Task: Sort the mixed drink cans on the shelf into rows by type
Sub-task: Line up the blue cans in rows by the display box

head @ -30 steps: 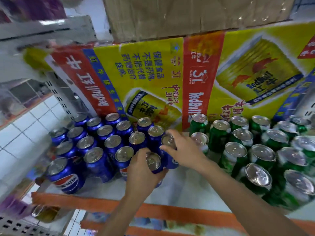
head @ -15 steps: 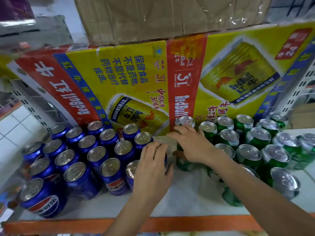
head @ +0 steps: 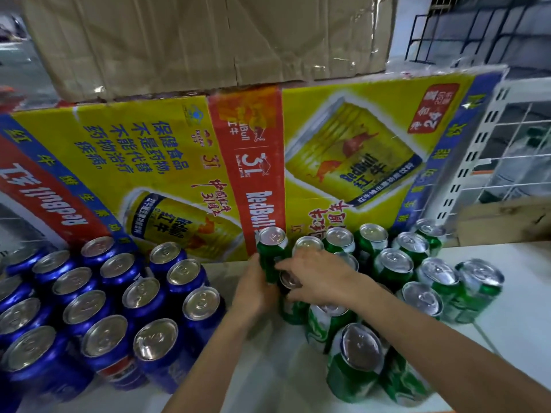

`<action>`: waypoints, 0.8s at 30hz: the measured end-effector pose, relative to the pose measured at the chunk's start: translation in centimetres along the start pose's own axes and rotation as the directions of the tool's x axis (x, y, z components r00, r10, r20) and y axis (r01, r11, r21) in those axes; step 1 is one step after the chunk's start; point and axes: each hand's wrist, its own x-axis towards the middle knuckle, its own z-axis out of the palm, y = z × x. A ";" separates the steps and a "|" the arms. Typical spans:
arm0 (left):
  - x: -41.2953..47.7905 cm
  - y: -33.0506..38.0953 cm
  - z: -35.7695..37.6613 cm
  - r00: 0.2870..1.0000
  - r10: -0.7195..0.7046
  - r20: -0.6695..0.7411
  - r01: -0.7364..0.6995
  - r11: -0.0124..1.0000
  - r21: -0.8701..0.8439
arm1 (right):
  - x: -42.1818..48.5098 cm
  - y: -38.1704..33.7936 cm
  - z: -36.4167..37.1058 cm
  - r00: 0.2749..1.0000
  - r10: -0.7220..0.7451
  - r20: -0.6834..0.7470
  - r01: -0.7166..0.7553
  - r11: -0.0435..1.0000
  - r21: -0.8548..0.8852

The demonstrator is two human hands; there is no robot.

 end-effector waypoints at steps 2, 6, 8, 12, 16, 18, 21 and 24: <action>1.8 -0.2 0.3 0.997 0.000 -0.080 -0.004 0.998 -0.059 | -0.1 0.4 0.1 1.000 -0.026 -0.013 0.026 1.000 0.007; 4.2 -1.3 1.2 0.989 -0.149 0.004 0.148 0.976 -0.160 | -1.4 2.0 -0.4 0.994 -0.059 -0.094 0.071 0.990 0.123; 4.4 -1.5 1.6 0.978 -0.206 0.027 0.208 0.961 -0.183 | -2.2 2.9 -0.7 0.989 -0.069 -0.131 0.092 0.979 0.180; 5.3 -3.0 2.2 0.970 -0.242 0.027 0.242 0.947 -0.211 | -2.5 3.5 -0.8 0.987 -0.086 -0.137 0.114 0.970 0.214; 3.2 -0.3 1.5 0.983 -0.184 -0.011 0.184 0.983 -0.020 | -2.5 3.0 -0.7 0.987 -0.098 -0.128 0.122 0.973 0.195; 1.7 1.5 0.9 0.997 -0.071 -0.033 0.075 0.985 0.158 | -2.6 2.8 -0.9 0.987 -0.098 -0.128 0.123 0.971 0.205; -0.2 3.0 0.0 0.992 0.121 -0.023 -0.106 0.934 0.341 | -3.3 2.1 -1.5 0.985 -0.083 -0.151 0.110 0.978 0.179; -2.3 3.7 -1.7 0.973 0.230 -0.020 -0.201 0.888 0.414 | -3.7 0.4 -2.0 0.978 -0.067 -0.197 0.096 0.985 0.144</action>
